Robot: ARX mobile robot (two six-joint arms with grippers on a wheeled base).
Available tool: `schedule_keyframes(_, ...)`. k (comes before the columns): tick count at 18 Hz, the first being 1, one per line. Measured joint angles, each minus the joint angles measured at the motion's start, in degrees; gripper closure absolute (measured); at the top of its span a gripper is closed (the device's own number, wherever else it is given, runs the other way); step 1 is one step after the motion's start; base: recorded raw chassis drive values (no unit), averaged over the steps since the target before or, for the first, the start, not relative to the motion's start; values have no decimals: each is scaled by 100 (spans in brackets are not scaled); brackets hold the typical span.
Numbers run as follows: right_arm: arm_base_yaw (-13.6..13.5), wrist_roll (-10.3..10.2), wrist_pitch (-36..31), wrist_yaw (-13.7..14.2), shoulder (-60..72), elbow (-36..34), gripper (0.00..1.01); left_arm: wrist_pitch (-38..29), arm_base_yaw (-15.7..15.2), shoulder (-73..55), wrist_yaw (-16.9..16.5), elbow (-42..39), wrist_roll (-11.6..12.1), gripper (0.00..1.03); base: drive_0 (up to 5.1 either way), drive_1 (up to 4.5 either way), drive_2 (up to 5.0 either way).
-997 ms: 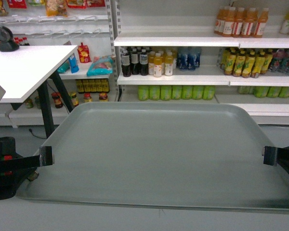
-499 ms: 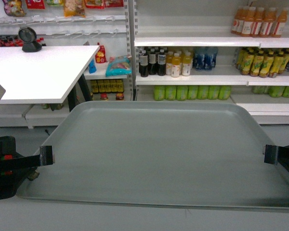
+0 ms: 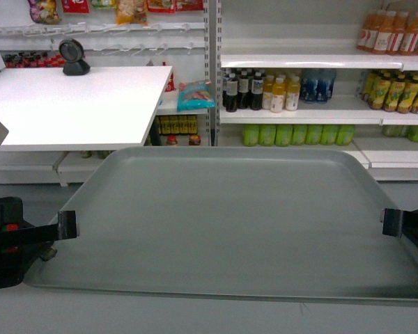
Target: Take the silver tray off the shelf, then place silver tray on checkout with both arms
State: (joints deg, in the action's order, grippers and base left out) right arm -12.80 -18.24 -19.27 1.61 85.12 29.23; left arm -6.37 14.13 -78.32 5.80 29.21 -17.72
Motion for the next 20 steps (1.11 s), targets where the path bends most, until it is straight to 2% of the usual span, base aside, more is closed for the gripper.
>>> schedule_keyframes(20,-2,0,7,2,2,0,98,11,2,0,0,2,-2,100,-502,239,239)
